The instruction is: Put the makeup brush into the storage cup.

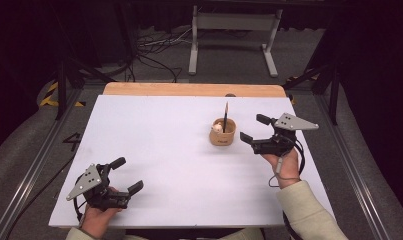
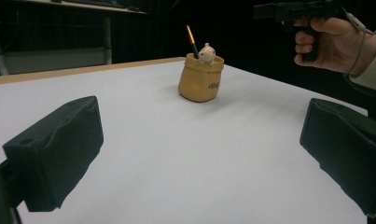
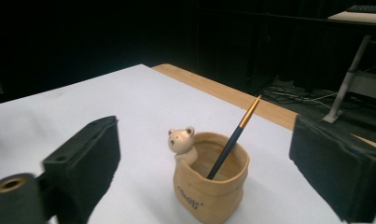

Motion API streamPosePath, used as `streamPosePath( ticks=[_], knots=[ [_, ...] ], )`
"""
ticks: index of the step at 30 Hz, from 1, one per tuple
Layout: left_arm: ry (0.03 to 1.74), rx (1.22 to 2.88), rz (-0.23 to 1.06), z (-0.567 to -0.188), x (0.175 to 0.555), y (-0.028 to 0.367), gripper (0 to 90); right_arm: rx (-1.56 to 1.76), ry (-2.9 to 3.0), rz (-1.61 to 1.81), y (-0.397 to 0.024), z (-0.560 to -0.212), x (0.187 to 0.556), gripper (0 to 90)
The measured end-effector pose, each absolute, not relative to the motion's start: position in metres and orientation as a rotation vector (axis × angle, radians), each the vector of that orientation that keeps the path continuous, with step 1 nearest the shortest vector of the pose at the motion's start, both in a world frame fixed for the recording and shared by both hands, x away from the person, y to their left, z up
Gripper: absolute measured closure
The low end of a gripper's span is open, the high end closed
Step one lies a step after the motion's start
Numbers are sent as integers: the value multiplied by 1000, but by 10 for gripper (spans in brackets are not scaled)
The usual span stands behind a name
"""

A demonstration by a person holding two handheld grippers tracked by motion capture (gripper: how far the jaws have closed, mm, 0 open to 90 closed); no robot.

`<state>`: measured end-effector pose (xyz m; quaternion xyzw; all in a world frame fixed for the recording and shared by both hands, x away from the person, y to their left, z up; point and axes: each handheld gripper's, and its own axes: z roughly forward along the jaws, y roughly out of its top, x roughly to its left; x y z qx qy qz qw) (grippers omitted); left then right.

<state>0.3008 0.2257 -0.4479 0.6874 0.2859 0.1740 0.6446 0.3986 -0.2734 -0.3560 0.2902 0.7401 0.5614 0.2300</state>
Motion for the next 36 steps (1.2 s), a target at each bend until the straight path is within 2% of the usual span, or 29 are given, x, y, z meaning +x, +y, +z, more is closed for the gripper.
streamPosePath(
  ticks=[6, 14, 36],
  knots=[
    [643, 1567, 400, -447, 301, 225, 1, 757, 2047, 1564, -278, -358, 383, 2],
    [640, 1567, 396, -448, 301, 225, 1, 705, 2065, 1647, -280, -366, 365, 0],
    [624, 1575, 391, -447, 300, 223, 1, 621, 2075, 1768, -273, -408, 346, 0]
  ],
)
